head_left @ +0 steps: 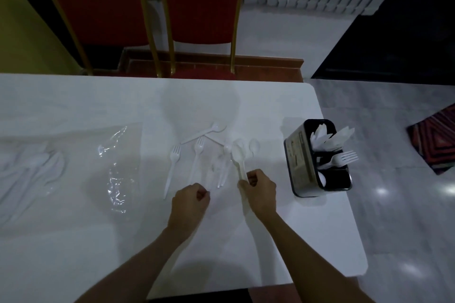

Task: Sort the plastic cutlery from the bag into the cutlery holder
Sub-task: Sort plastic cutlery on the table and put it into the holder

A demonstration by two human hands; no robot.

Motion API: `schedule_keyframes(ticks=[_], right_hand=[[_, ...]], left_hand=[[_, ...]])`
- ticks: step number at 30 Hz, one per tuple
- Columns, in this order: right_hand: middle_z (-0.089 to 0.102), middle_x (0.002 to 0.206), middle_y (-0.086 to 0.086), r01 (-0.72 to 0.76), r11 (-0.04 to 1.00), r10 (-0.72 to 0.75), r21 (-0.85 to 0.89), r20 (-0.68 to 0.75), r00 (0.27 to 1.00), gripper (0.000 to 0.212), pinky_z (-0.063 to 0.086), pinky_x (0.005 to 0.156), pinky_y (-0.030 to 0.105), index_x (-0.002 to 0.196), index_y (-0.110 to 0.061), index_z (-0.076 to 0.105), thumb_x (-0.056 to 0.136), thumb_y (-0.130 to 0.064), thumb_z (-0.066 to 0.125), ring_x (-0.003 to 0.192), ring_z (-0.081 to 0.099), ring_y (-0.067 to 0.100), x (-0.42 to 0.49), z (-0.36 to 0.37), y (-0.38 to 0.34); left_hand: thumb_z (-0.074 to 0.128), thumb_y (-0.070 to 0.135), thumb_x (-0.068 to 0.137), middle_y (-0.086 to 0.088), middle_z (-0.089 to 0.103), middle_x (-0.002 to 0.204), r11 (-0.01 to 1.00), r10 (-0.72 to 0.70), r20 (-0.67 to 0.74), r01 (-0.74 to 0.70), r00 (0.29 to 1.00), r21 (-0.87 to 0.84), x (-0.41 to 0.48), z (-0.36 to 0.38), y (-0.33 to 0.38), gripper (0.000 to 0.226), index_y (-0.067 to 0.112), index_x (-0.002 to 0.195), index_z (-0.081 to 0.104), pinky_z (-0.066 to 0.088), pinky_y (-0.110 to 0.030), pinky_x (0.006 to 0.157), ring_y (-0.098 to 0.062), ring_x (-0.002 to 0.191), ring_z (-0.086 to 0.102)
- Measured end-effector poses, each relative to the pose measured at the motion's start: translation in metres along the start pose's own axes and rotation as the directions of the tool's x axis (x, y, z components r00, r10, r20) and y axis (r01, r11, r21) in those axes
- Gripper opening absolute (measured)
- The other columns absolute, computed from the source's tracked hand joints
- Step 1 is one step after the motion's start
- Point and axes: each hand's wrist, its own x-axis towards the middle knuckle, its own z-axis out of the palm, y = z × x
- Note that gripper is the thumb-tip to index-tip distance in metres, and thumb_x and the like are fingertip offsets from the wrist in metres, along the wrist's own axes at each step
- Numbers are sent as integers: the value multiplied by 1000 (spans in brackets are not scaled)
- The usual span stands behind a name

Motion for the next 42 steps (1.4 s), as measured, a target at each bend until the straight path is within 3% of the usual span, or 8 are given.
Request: schedule_keyframes(ticks=[8, 14, 19, 23, 29, 32, 37, 42], right_hand=[[58, 62, -6, 63, 990, -56, -126, 56, 997, 34, 40, 57, 20, 68, -17, 57, 83, -45, 67, 56, 52, 6, -3, 21, -7], [62, 74, 4, 69, 980, -78, -186, -42, 996, 24, 46, 61, 28, 81, -6, 61, 92, -26, 59, 65, 57, 16, 8, 16, -12], [67, 82, 10, 11, 982, -10, -189, 10, 1000, 31, 54, 72, 36, 87, -2, 65, 85, -32, 69, 76, 64, 25, 16, 24, -21], [69, 76, 23, -17, 989, 26, -146, 65, 998, 36, 48, 62, 30, 76, 10, 67, 87, -25, 67, 59, 60, 24, 25, 24, -23], [71, 73, 14, -65, 996, 70, -68, 63, 996, 23, 58, 73, 42, 71, -5, 66, 85, -23, 70, 63, 63, 23, 28, 25, -23], [71, 79, 5, -77, 995, 82, -61, 74, 994, 19, 57, 77, 38, 77, -14, 67, 75, -28, 78, 78, 67, 23, 25, 29, -25], [70, 81, 21, -63, 990, 76, -129, 97, 992, 21, 55, 77, 42, 83, 9, 68, 82, -13, 67, 66, 56, 17, 27, 25, -26], [63, 88, 8, -101, 993, 102, -54, 12, 995, 16, 46, 72, 26, 97, -4, 59, 89, -17, 63, 78, 57, 18, 37, 11, -20]], left_hand=[[73, 27, 81, 5, 65, 57, 989, -73, -38, 68, 997, -130, 11, -13, -26, 22, 15, 65, 65, 47, -21, 59, -8, 56, 62], [68, 12, 83, -14, 52, 97, 994, -110, -346, 103, 932, -37, 32, -24, -31, 20, 3, 96, 56, 43, -38, 74, -29, 84, 54], [68, 16, 84, -20, 62, 93, 965, -239, -237, 258, 942, 52, 55, -31, -43, 18, 1, 91, 62, 45, -43, 79, -38, 91, 58], [65, 20, 86, -17, 67, 88, 958, -284, -210, 285, 936, -26, 56, -35, -43, 20, 1, 89, 67, 50, -40, 78, -34, 88, 62], [66, 12, 86, -14, 68, 82, 964, -196, -182, 155, 964, -216, 46, -30, -25, 13, 1, 91, 62, 41, -25, 67, -25, 75, 62], [67, 15, 85, -13, 67, 92, 974, -185, -108, 167, 977, -154, 55, -17, -13, 19, 1, 97, 62, 43, -26, 71, -26, 85, 64], [74, 46, 75, -4, 46, 94, 979, -202, -101, 197, 974, -55, 59, -6, 1, 50, 7, 97, 51, 37, -27, 72, -18, 82, 47], [71, 29, 82, -6, 51, 87, 991, -129, -47, 131, 990, 27, 56, -10, -12, 29, 10, 88, 50, 34, -26, 68, -22, 82, 52]])
